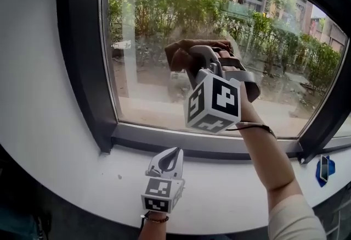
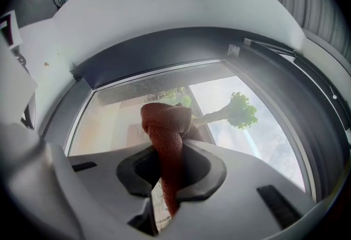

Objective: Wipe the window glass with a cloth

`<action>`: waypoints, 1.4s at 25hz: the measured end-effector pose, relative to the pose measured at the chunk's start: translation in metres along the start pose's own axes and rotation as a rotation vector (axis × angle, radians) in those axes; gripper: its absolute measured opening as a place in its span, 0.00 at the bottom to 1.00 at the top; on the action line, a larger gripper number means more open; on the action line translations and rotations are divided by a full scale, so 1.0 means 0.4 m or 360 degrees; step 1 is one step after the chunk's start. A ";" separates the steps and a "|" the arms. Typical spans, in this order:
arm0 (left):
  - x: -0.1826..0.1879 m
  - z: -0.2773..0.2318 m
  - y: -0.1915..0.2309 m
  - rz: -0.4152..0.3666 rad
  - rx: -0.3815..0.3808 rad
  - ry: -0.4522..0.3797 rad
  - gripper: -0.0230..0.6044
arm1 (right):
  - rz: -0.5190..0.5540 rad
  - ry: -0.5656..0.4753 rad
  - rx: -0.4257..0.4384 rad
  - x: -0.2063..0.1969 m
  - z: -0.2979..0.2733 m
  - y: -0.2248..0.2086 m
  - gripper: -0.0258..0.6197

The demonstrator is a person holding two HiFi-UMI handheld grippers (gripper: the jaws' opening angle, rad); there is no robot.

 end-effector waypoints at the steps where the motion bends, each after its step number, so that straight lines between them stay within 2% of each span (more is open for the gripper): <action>1: -0.001 0.000 0.000 0.0000 -0.0001 0.0002 0.07 | -0.0024 -0.0001 -0.0003 -0.003 0.001 0.012 0.15; 12: 0.000 0.021 0.031 -0.0017 0.0090 0.0017 0.07 | -0.0332 -0.0018 -0.0019 -0.036 0.005 0.169 0.15; 18: 0.023 0.050 0.076 -0.0273 0.0272 0.0030 0.07 | -0.0380 0.0007 0.0003 -0.053 0.010 0.244 0.15; 21: 0.034 0.066 0.096 -0.0276 0.0338 0.0009 0.07 | -0.0427 0.0018 0.0027 -0.062 0.012 0.286 0.15; 35: 0.034 0.061 0.101 -0.0257 0.0316 0.0008 0.07 | -0.0542 0.0112 0.0189 -0.086 -0.001 0.466 0.15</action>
Point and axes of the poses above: the fingertips, and each gripper's own axes: z backward along the fingers, y to its left, x out of its top, the point moved 7 cm from there along z, backward along the fingers, and after that the axes turned 9 degrees about -y, right-handed, at the moved point
